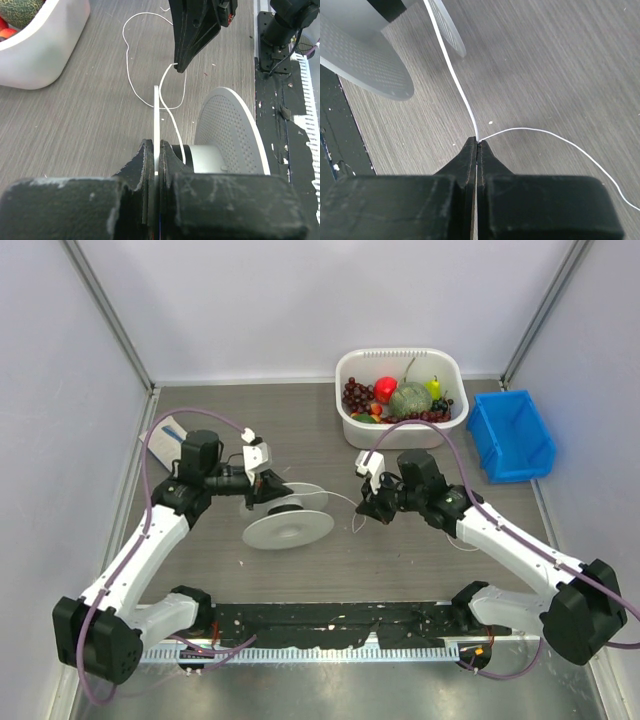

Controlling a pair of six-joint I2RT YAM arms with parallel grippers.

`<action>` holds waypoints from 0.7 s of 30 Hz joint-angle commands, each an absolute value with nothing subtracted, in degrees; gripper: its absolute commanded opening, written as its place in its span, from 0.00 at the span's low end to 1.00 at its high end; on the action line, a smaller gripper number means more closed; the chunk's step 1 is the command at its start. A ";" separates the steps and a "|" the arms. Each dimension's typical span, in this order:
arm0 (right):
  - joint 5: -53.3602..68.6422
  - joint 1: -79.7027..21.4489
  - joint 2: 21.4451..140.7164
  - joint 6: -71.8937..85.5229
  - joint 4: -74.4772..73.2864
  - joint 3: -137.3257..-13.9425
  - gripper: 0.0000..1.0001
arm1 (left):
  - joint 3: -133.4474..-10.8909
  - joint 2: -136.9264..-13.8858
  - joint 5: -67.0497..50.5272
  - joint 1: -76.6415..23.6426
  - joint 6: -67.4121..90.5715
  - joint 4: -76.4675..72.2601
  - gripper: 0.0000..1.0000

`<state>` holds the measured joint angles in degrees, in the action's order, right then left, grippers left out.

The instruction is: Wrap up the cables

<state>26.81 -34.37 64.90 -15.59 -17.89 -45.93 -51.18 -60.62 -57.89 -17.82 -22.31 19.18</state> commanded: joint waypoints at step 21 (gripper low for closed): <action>24.88 -37.44 66.80 -12.31 -12.74 -44.91 0.01 | -53.08 -59.50 -58.62 -17.49 -28.20 28.90 0.65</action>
<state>26.72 -36.86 67.07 -13.80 -15.68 -44.01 -50.65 -61.28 -57.49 -17.82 -25.06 23.44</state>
